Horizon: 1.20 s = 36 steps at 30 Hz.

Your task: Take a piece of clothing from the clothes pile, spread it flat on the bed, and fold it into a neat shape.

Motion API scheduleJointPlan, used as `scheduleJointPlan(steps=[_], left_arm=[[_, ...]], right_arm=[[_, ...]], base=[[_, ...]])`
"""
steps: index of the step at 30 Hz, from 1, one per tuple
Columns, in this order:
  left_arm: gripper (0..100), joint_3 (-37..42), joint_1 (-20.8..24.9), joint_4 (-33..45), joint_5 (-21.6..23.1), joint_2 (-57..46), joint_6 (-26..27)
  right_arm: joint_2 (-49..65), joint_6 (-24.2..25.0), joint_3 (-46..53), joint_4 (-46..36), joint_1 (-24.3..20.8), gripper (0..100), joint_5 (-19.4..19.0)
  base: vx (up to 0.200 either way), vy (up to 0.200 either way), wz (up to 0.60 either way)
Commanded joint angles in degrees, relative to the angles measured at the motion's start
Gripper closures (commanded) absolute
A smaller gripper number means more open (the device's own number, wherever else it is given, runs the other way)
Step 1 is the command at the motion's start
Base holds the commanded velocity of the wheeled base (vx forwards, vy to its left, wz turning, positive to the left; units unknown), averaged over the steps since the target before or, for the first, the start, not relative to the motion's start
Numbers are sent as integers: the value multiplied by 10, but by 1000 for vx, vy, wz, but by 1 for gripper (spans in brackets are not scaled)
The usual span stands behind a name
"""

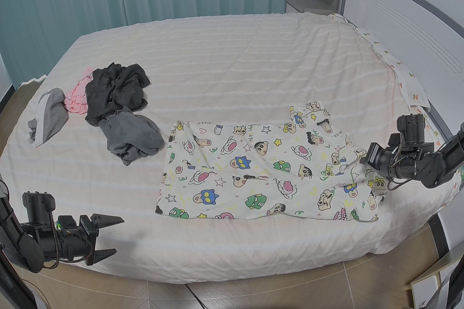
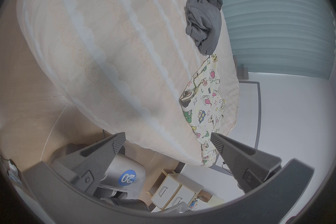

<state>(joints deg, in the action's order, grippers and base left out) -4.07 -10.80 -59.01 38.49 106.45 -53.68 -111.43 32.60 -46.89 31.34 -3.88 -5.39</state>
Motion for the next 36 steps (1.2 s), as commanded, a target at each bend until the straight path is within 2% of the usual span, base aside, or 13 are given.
scheduleJointPlan(steps=[1,4,10,13,23,34,35,36], left_arm=[[0,0,0,0,0,1,0],[0,0,0,0,0,1,0],[0,0,0,0,0,2,0],[0,0,0,0,0,2,0],[0,0,0,0,-1,1,0],[0,0,0,0,-2,1,0],[0,0,0,0,-2,1,0],[0,0,0,0,-2,1,0]], right_arm=[[51,2,20,-35,-16,100,5],[61,16,38,-45,-28,100,22],[75,93,73,-44,-52,100,66],[85,99,100,-39,-54,100,82],[97,130,205,49,-80,100,88],[54,155,272,147,-80,100,87],[54,157,281,156,-81,0,87],[54,158,289,163,-82,0,86]], base=[[0,0,0],[0,0,0],[0,0,0],[0,0,0],[0,0,0],[0,0,0],[0,0,0],[0,0,0]])
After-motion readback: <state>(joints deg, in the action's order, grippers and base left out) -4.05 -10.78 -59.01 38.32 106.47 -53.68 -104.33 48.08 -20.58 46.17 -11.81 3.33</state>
